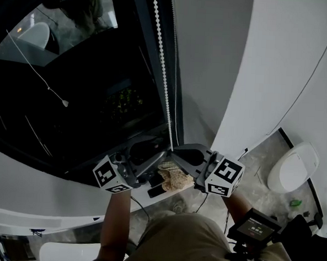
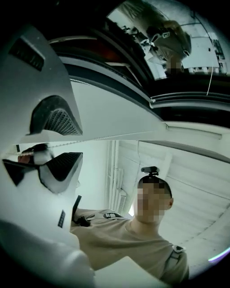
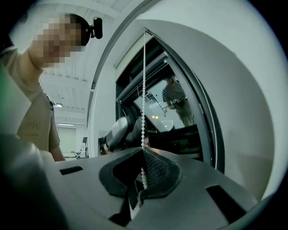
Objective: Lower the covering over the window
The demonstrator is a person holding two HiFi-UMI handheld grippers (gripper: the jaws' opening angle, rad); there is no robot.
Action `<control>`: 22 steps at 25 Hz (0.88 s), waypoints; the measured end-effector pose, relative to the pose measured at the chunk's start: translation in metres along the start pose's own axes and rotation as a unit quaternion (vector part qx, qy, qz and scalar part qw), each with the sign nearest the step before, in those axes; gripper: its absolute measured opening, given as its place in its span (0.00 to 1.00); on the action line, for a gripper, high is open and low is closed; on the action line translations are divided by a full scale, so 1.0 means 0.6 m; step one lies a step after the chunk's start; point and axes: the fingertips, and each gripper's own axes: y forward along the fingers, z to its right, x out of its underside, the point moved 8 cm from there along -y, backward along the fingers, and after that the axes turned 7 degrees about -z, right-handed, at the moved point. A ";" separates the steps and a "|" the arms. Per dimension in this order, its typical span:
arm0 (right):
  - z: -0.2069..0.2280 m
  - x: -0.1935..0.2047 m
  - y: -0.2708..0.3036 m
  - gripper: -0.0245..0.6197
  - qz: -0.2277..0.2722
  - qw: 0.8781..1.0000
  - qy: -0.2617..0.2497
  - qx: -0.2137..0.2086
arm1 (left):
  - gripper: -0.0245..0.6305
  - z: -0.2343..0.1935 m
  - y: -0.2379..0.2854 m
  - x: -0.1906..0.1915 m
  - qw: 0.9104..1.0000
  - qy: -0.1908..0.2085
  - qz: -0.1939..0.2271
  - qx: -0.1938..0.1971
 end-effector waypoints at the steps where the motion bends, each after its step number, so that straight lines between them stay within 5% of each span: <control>1: -0.001 0.006 0.002 0.05 -0.005 1.000 0.003 -0.006 | 0.21 -0.001 0.012 -0.013 1.000 0.013 -0.006 -0.003; 8: -0.016 -0.007 -0.007 0.06 -0.003 0.998 -0.061 -0.005 | 0.07 -0.007 0.046 -0.033 0.999 0.025 -0.023 -0.038; 9: -0.016 -0.013 -0.016 0.17 0.010 0.998 -0.068 -0.003 | 0.07 -0.007 0.040 -0.031 0.999 0.027 -0.020 -0.042; 11: -0.012 -0.037 -0.037 0.23 0.052 0.997 -0.054 -0.003 | 0.07 -0.003 0.032 -0.017 0.998 0.033 -0.032 -0.045; 15: -0.009 -0.086 -0.052 0.23 0.089 0.994 -0.056 0.021 | 0.07 0.024 0.036 0.055 0.995 0.021 -0.089 -0.028; 22: -0.016 -0.091 -0.035 0.05 0.085 0.996 -0.034 0.012 | 0.07 0.055 0.032 0.083 0.996 -0.002 -0.087 -0.006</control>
